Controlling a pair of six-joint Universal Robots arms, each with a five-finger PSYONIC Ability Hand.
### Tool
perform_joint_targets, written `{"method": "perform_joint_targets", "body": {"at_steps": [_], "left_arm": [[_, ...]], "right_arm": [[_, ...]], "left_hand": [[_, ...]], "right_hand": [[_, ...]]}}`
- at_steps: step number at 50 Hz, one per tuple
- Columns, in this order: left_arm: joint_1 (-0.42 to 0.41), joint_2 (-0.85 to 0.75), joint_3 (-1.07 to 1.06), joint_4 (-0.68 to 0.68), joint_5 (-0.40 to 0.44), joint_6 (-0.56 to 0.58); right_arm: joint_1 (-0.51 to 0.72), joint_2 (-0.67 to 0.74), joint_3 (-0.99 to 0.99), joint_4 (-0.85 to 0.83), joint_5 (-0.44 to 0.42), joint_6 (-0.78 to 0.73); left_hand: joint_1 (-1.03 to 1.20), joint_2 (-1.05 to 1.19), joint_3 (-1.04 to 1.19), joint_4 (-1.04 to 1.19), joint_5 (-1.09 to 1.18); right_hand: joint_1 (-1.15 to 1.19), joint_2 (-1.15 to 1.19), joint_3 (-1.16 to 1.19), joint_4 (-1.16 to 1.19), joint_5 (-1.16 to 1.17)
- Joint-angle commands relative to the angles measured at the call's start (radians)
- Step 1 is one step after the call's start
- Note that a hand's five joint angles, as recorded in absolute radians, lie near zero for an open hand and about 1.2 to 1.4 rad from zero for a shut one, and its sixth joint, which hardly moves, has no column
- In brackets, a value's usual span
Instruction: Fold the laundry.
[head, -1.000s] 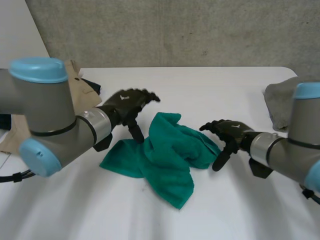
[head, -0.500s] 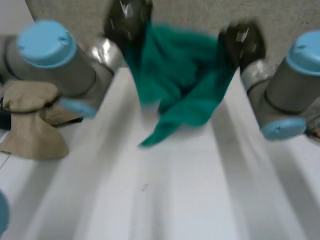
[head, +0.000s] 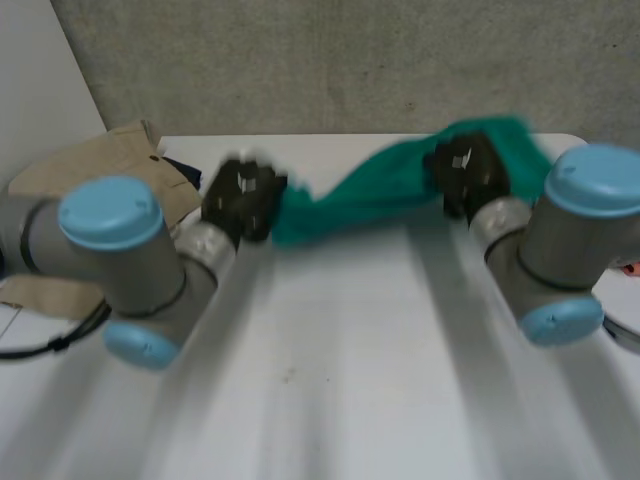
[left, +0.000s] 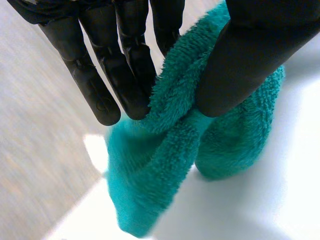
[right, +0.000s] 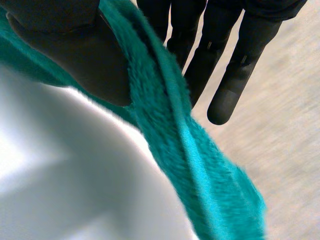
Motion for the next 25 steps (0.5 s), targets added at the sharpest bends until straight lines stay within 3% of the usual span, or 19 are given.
{"method": "perform_joint_targets", "body": {"at_steps": [1, 2, 5, 6, 10, 17, 25], "left_arm": [[-0.005, -0.005, -0.143, -0.143, -0.103, 0.071], [-0.008, 0.022, -0.159, -0.163, -0.140, 0.073], [-0.008, 0.102, -0.174, -0.193, -0.177, 0.076], [-0.011, 0.149, -0.180, -0.208, -0.188, 0.076], [-0.019, 0.245, -0.162, -0.237, -0.185, 0.071], [-0.040, 0.263, -0.068, -0.257, -0.157, 0.071], [-0.059, 0.037, 0.178, -0.386, -0.094, 0.070]], "right_arm": [[0.008, 0.058, 0.110, 0.057, -0.004, -0.009], [0.008, 0.057, 0.121, 0.057, -0.004, -0.006], [0.008, 0.055, 0.152, 0.057, -0.004, -0.001], [0.008, 0.052, 0.158, 0.056, -0.004, 0.000], [0.012, 0.017, 0.185, 0.056, -0.002, 0.008], [0.040, -0.032, 0.231, 0.054, -0.007, 0.006], [0.065, -0.037, 0.256, 0.054, -0.005, 0.006]], "left_hand": [[0.253, 0.195, 0.201, 0.195, 0.269], [0.253, 0.195, 0.201, 0.195, 0.269], [-0.171, -0.229, -0.223, -0.229, -0.155], [-0.419, -0.477, -0.471, -0.478, -0.404], [-0.776, -0.834, -0.828, -0.835, -0.761], [-0.768, -0.826, -0.820, -0.827, -0.753], [-0.707, -0.764, -0.759, -0.765, -0.691]], "right_hand": [[0.282, 0.223, 0.206, 0.199, 0.209], [0.282, 0.223, 0.206, 0.199, 0.209], [0.282, 0.223, 0.206, 0.199, 0.209], [0.282, 0.223, 0.206, 0.199, 0.209], [0.282, 0.223, 0.206, 0.199, 0.209], [0.280, 0.221, 0.204, 0.197, 0.207], [0.280, 0.221, 0.204, 0.197, 0.207]]}}
